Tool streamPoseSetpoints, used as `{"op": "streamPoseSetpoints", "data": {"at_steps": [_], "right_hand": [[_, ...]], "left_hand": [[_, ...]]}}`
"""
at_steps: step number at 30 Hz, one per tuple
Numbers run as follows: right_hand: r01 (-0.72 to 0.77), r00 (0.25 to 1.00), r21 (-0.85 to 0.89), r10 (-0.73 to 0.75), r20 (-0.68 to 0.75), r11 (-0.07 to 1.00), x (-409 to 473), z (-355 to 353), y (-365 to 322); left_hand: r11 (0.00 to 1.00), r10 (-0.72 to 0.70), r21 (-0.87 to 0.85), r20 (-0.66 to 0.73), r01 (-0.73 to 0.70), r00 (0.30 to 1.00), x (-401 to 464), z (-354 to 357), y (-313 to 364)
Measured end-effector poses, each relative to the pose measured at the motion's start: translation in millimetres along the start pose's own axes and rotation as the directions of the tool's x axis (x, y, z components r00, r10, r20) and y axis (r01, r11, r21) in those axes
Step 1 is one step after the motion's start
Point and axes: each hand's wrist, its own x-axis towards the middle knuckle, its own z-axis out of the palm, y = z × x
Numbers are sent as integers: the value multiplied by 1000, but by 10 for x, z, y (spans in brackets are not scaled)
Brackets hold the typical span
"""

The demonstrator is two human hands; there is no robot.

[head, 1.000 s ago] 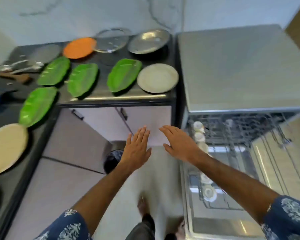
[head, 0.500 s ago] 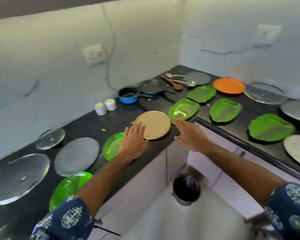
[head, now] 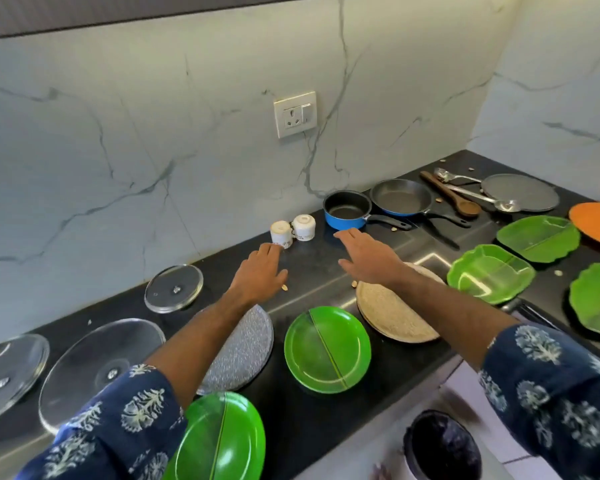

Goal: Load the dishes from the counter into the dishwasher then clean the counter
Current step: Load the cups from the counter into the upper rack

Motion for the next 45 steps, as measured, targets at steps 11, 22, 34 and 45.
{"op": "streamPoseSetpoints", "data": {"at_steps": [11, 22, 34, 45], "right_hand": [[31, 1000, 73, -32, 0, 997, 2075, 754, 459], [79, 997, 208, -73, -39, 975, 2671, 1318, 499], [-14, 942, 630, 221, -252, 776, 241, 450, 520], [-299, 693, 687, 646, -320, 662, -3202, 105, 527]], "left_hand": [[990, -129, -59, 34, 131, 991, 1716, 480, -432], [973, -155, -184, -82, 138, 984, 2164, 952, -670], [805, -76, -592, -150, -28, 986, 652, 385, 167], [648, 484, -660, -27, -379, 875, -747, 629, 2124]]}}
